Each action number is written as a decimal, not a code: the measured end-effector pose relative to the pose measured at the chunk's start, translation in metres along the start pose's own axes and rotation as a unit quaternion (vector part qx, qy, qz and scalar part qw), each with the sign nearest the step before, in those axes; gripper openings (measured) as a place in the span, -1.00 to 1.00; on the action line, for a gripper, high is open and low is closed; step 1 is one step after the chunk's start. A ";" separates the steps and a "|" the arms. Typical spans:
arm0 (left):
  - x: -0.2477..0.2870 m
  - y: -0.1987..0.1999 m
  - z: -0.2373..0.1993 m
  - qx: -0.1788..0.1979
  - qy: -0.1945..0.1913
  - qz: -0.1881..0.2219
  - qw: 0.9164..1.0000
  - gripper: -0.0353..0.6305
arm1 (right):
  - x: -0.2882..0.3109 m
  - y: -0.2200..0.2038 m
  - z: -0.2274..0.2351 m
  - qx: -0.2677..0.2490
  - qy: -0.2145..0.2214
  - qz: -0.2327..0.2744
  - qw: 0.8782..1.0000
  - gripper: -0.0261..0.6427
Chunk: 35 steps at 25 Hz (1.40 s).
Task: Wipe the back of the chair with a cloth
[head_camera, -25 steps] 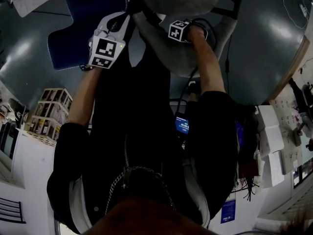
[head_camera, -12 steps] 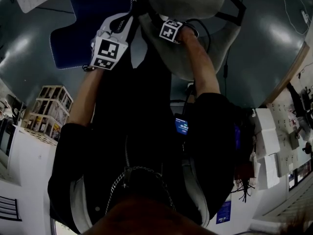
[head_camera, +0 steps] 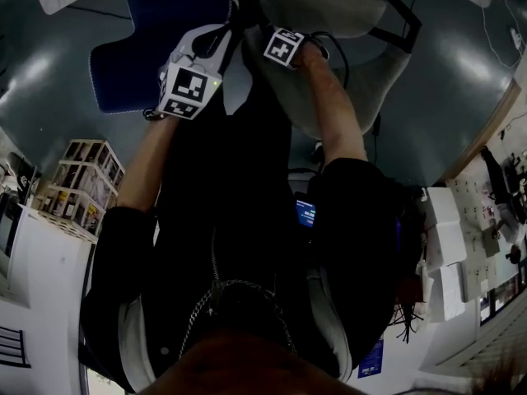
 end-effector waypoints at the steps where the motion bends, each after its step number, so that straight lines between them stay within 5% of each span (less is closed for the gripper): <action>1: 0.000 0.000 0.000 0.000 -0.001 0.000 1.000 -0.86 | 0.000 0.004 0.000 -0.001 -0.003 0.001 1.000 -0.47; 11: -0.006 -0.011 0.000 -0.007 -0.002 -0.003 1.000 -0.86 | -0.013 0.030 0.012 0.024 -0.017 0.041 0.999 -0.47; 19: -0.011 -0.005 -0.006 -0.001 0.003 0.005 1.000 -0.86 | -0.034 0.024 0.016 0.093 -0.069 0.127 0.985 -0.47; 22: -0.016 0.002 -0.005 0.006 0.004 0.011 1.000 -0.86 | -0.061 0.019 0.024 0.182 -0.076 0.212 0.957 -0.47; 28: -0.023 0.018 0.009 0.026 -0.001 0.025 0.999 -0.86 | -0.133 -0.002 0.032 0.332 -0.079 0.363 0.867 -0.47; 35: -0.043 0.037 0.033 0.048 -0.004 0.047 0.998 -0.86 | -0.211 -0.036 -0.004 0.357 -0.136 0.414 0.826 -0.46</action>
Point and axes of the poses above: the fingertips, and each gripper's own axes: x forward along the fingers, z to its right, y out of its top, the point moved 8 cm from there along -x, backward along the fingers, and after that the axes turned 8 degrees about x, right-handed, at the moved point
